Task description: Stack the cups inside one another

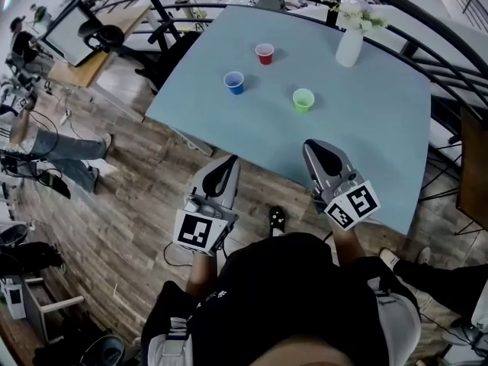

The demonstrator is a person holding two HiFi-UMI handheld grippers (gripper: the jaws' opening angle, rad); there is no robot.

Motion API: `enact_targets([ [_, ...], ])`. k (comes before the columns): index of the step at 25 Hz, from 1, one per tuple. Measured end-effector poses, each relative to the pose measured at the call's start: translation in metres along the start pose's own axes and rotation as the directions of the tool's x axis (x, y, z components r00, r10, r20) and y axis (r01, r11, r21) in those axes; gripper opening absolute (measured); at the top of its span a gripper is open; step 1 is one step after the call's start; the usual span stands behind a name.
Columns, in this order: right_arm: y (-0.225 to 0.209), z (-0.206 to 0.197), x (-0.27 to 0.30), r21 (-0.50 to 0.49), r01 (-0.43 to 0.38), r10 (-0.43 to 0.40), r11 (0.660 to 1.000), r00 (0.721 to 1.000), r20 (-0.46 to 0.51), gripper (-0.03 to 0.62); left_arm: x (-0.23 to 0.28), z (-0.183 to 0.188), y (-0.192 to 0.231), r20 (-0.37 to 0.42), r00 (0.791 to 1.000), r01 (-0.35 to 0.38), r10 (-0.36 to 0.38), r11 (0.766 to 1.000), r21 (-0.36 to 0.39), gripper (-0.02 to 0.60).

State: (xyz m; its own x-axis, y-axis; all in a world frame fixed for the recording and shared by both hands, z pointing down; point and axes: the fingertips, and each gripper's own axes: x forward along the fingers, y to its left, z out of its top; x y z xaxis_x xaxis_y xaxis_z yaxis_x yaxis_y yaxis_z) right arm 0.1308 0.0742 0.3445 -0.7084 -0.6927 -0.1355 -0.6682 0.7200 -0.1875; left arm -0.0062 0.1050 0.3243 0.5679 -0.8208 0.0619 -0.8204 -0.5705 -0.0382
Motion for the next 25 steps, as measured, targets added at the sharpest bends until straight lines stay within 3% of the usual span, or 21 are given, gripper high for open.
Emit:
enact_targets([
  [12, -0.054, 0.008, 0.004, -0.029, 0.054, -0.055, 0.998, 0.998, -0.012, 0.005, 0.057, 0.001, 0.006, 0.01, 0.999, 0.041, -0.041, 0.999, -0.006, -0.008],
  [25, -0.081, -0.008, 0.017, -0.052, 0.097, -0.1, 0.994, 0.994, -0.04, 0.02, 0.078, -0.006, 0.016, -0.016, 0.998, 0.064, -0.064, 0.998, 0.003, -0.008],
])
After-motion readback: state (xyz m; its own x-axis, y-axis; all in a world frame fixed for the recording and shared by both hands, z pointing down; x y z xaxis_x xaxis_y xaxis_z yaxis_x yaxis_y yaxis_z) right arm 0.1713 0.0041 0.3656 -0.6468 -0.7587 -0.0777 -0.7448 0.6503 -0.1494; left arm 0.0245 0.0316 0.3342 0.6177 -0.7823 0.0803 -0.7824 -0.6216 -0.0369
